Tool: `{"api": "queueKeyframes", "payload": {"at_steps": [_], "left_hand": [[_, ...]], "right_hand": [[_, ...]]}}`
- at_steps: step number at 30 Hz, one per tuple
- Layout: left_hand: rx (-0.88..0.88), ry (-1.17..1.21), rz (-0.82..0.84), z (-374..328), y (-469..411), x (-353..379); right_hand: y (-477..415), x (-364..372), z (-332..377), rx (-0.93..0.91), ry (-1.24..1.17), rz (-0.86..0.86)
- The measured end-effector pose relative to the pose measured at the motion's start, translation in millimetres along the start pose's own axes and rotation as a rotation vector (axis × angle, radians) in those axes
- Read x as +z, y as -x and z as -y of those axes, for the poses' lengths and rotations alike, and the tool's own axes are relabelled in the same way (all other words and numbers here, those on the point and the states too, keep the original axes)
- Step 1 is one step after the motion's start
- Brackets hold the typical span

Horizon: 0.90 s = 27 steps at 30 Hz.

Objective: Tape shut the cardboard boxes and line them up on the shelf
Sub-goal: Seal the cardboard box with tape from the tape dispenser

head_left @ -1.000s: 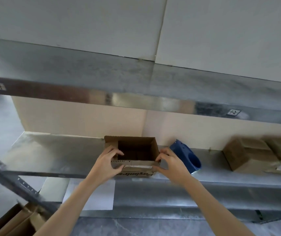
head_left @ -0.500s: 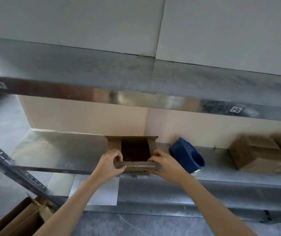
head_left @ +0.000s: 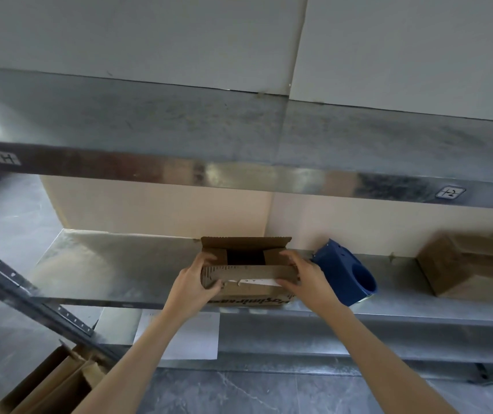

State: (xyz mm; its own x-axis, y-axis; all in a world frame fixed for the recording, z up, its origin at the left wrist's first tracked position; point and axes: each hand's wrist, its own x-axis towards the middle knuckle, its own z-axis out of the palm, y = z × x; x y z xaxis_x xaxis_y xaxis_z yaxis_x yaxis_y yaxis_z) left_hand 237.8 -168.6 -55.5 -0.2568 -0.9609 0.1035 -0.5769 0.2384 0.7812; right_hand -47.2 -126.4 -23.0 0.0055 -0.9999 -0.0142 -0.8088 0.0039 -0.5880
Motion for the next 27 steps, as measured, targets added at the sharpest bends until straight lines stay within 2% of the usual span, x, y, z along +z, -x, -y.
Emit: {"api": "queueKeyframes", "payload": {"at_steps": [3, 5, 7, 10, 15, 25, 27], "left_hand": [[0.011, -0.075, -0.153, 2.6, -2.6, 2.5], [0.001, -0.056, -0.188, 7.2, -5.1, 1.3], [0.005, 0.002, -0.127, 12.7, -9.6, -0.1], [-0.007, 0.083, -0.024, 19.2, -17.9, -2.3], [0.043, -0.104, 0.059, 24.7, -20.2, -0.6], [0.017, -0.042, 0.001, 1.1, -21.3, 30.1], [0.014, -0.035, 0.005, -5.0, -22.8, 36.8]], "right_hand": [[-3.2, 6.2, 2.0, 0.048, 0.007, -0.075], [-6.3, 6.5, 3.3, 0.083, 0.100, -0.117], [-10.1, 5.8, 2.8, 0.107, 0.175, -0.127], [-16.7, 2.8, 2.7, 0.107, 0.114, -0.061], [-17.0, 4.3, -6.6, -0.018, 0.131, 0.098], [-8.1, -2.3, -18.8, 0.016, 0.187, 0.019], [-6.2, -11.4, -22.2, 0.030, 0.180, -0.041]]}}
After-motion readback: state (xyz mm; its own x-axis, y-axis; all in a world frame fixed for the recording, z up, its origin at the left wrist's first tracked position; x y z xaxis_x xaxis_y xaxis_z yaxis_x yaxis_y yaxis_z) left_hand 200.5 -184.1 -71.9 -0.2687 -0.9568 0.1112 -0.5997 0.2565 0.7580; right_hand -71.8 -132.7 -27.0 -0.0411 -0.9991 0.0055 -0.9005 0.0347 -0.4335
